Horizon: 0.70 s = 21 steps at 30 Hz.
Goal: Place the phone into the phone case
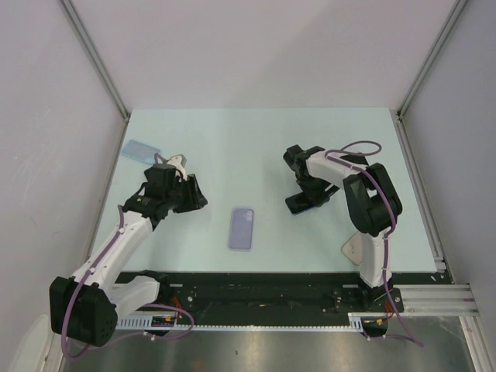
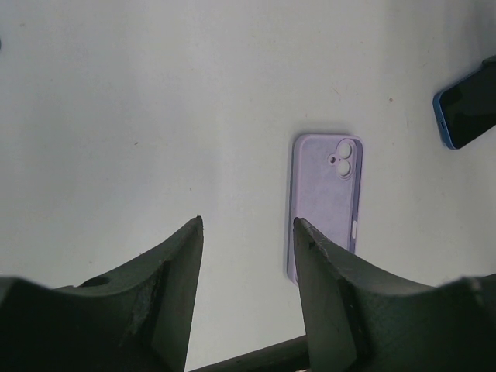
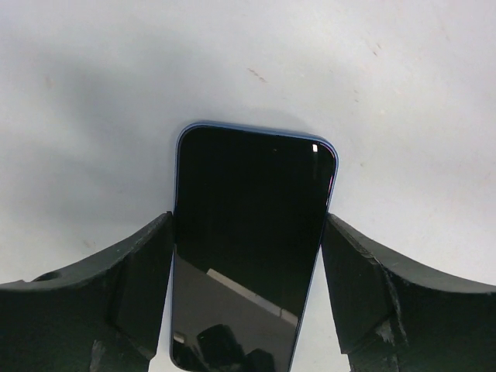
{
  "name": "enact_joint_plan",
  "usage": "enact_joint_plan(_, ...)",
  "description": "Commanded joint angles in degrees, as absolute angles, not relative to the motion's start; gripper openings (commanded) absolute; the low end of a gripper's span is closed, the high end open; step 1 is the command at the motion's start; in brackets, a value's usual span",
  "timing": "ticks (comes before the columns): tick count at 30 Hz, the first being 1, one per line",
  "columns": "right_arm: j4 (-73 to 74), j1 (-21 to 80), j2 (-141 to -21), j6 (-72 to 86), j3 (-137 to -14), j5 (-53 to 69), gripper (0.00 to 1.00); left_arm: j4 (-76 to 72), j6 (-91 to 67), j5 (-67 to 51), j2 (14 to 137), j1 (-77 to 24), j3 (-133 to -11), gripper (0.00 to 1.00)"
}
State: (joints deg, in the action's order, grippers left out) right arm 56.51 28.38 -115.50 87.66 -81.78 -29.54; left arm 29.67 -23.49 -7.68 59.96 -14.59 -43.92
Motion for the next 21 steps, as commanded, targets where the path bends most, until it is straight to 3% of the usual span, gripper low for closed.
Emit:
enact_joint_plan(1,52.3,30.8,-113.1,72.8,-79.4,-35.9,0.62,27.9,-23.5,-8.3,59.1,-14.2,-43.8,0.55)
enact_joint_plan(6,35.4,31.6,-105.6,54.9,-69.9,-31.2,0.61,27.9,-24.3,-9.8,59.8,-14.2,-43.3,0.55)
enact_joint_plan(12,18.4,32.3,-99.4,36.9,-59.8,-15.9,0.62,27.6,-24.4,-11.8,62.0,-14.2,-43.1,0.56)
enact_joint_plan(21,13.8,35.6,-95.2,33.9,-53.4,-4.3,0.57,18.9,-31.5,-28.0,68.0,-14.1,-35.5,0.55)
